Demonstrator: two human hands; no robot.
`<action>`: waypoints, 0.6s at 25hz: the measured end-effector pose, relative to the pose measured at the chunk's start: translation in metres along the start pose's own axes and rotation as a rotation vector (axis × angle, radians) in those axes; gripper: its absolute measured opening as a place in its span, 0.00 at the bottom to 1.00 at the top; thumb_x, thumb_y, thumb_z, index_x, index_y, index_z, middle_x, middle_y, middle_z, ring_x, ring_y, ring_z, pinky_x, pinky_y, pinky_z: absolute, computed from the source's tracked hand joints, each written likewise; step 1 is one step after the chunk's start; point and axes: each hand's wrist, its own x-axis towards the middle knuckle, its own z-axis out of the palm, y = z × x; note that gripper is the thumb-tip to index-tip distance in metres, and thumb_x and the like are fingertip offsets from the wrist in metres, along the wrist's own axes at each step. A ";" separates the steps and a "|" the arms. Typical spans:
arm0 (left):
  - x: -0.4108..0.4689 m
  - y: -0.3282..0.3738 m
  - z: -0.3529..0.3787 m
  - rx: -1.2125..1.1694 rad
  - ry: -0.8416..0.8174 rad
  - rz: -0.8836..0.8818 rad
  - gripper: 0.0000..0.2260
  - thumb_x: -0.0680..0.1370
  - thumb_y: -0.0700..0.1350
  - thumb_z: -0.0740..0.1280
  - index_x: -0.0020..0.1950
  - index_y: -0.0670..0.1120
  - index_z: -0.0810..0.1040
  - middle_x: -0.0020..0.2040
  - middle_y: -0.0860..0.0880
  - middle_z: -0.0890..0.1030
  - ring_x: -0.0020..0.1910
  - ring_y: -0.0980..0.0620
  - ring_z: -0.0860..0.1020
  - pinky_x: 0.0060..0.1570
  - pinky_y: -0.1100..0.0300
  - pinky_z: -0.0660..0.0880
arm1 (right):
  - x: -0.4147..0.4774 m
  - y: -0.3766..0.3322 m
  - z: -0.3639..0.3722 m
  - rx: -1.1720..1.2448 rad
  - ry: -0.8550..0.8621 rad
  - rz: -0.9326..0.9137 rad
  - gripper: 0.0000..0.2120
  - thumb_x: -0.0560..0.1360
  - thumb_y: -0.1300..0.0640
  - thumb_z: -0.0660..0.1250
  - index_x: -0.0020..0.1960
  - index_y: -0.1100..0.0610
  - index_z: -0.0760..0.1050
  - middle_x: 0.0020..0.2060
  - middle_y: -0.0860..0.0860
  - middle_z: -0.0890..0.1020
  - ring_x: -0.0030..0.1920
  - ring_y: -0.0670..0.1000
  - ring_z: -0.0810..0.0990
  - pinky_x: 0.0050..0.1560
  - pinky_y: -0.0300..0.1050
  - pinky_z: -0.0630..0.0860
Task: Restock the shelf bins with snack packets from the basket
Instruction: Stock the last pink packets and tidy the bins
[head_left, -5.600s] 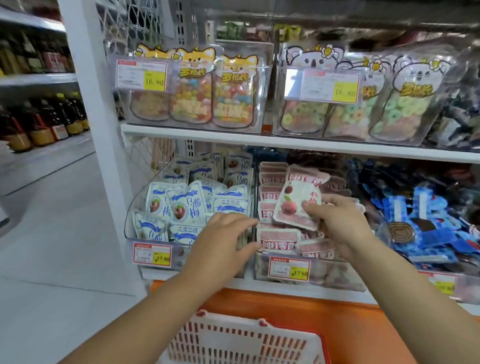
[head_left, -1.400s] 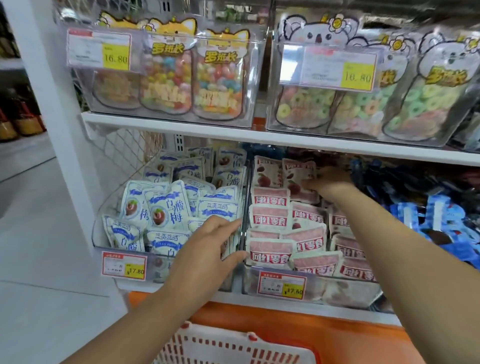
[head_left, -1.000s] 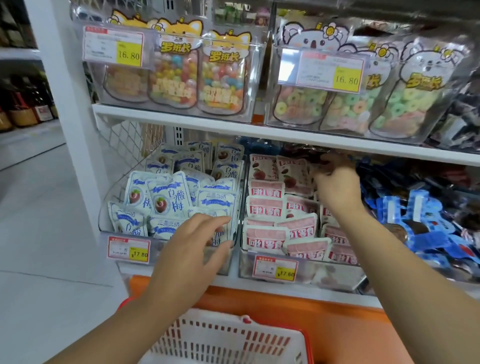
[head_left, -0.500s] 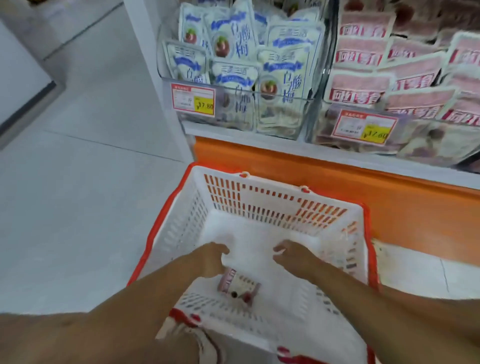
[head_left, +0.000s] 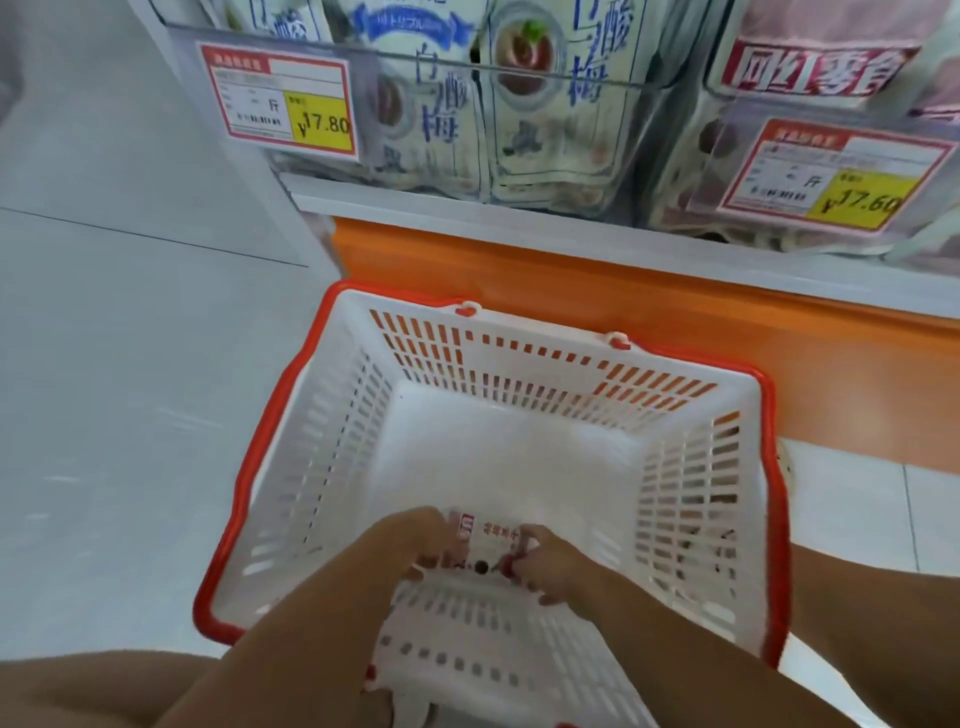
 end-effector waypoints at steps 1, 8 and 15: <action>0.004 0.001 0.004 0.039 0.040 0.039 0.08 0.78 0.46 0.68 0.47 0.41 0.75 0.41 0.46 0.76 0.41 0.49 0.76 0.46 0.56 0.79 | 0.003 0.002 0.004 0.032 0.009 -0.006 0.31 0.77 0.62 0.64 0.77 0.49 0.56 0.53 0.54 0.77 0.40 0.49 0.74 0.35 0.40 0.69; -0.038 0.023 -0.014 -0.362 0.087 0.437 0.12 0.77 0.50 0.70 0.42 0.43 0.73 0.45 0.46 0.80 0.45 0.49 0.80 0.41 0.60 0.81 | -0.009 -0.005 -0.020 -0.288 0.284 -0.225 0.25 0.73 0.48 0.72 0.67 0.51 0.70 0.58 0.54 0.71 0.54 0.54 0.74 0.49 0.42 0.69; -0.123 0.043 -0.044 -0.875 0.059 0.648 0.08 0.76 0.44 0.71 0.55 0.48 0.81 0.53 0.48 0.85 0.53 0.48 0.83 0.56 0.50 0.79 | -0.086 -0.038 -0.057 0.352 0.208 -0.587 0.12 0.70 0.57 0.76 0.44 0.59 0.73 0.42 0.52 0.82 0.41 0.49 0.81 0.45 0.42 0.77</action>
